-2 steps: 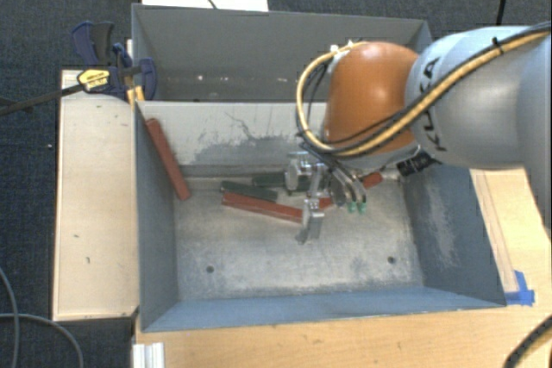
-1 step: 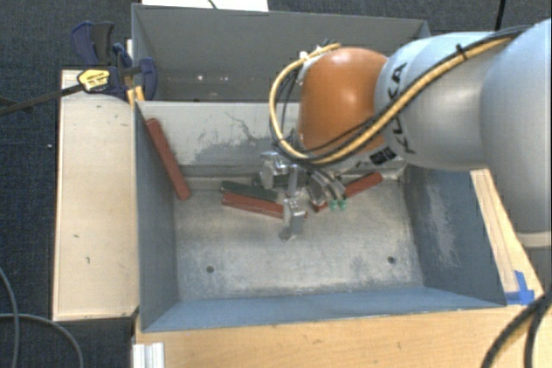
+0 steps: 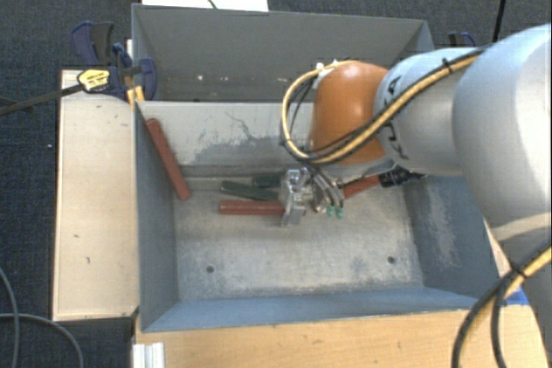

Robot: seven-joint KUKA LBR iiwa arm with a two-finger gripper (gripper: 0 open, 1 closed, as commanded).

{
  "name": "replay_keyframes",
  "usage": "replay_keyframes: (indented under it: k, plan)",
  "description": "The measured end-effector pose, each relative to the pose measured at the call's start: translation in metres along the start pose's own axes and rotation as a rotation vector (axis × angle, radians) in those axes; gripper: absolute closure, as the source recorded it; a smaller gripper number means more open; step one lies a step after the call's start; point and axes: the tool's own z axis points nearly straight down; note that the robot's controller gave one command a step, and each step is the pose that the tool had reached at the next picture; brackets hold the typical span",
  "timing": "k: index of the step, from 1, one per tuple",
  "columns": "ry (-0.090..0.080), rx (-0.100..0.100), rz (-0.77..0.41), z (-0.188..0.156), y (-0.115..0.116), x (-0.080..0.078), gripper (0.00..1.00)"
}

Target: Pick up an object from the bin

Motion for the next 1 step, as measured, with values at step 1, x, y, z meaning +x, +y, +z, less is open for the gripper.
replay_keyframes:
  k: [1]
  plan:
    - [0.000,0.000,0.001,0.0000,0.0000,0.0000,1.00]
